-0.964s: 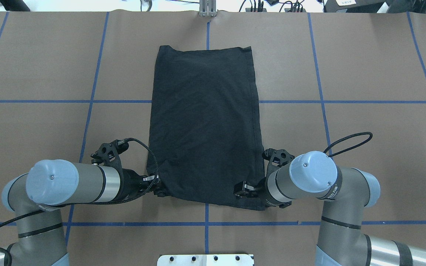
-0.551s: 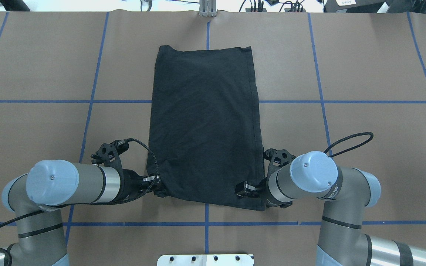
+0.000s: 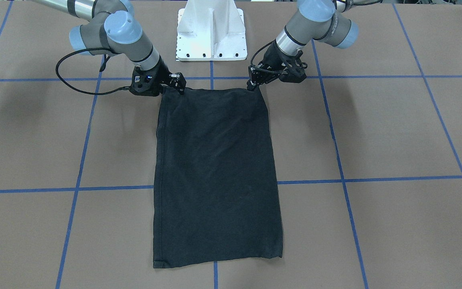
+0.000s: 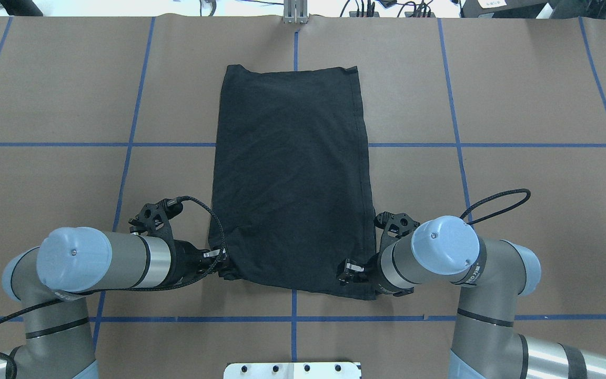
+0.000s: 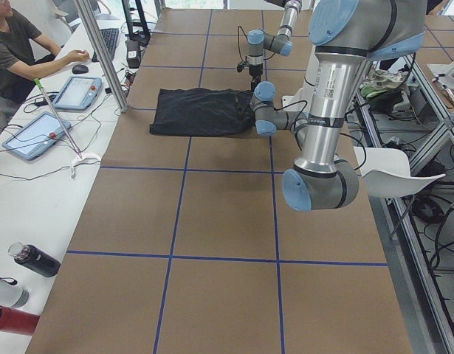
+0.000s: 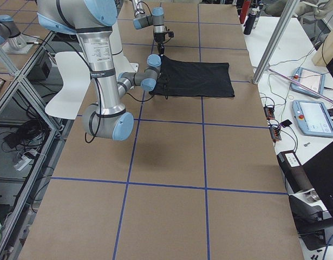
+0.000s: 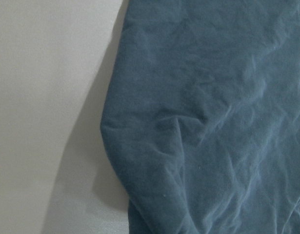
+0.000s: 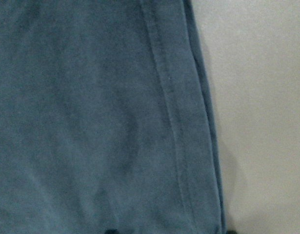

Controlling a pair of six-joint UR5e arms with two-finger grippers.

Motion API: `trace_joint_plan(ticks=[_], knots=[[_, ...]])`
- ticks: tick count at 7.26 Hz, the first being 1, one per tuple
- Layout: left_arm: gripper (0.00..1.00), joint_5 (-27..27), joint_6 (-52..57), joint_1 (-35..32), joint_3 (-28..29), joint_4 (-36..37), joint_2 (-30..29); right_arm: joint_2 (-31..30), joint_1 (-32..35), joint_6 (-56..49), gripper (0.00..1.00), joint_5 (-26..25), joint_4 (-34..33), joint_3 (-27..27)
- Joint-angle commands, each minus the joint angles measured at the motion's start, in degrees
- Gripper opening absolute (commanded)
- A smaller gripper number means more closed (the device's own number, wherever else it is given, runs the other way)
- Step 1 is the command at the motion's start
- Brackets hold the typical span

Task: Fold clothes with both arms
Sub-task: 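Hold the near corners firmly with both grippers, pinching the hem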

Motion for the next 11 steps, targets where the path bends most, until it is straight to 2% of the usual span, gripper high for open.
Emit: trace_joint_plan(ticks=[1, 5, 9, 11], knots=[[0.00, 0.0, 0.0, 0.0, 0.0, 0.0, 0.0, 0.1, 0.0, 0.1, 0.36, 0.0, 0.0, 0.3], [0.00, 0.0, 0.0, -0.1, 0.0, 0.0, 0.0, 0.4, 0.0, 0.1, 0.02, 0.0, 0.2, 0.4], [0.00, -0.1, -0.1, -0.4, -1.8, 0.0, 0.5, -0.8, 0.2, 0.0, 0.00, 0.7, 0.8, 0.8], [0.00, -0.1, -0.1, -0.3, -2.5, 0.1, 0.8, -2.6, 0.2, -0.6, 0.00, 2.5, 1.0, 3.4]])
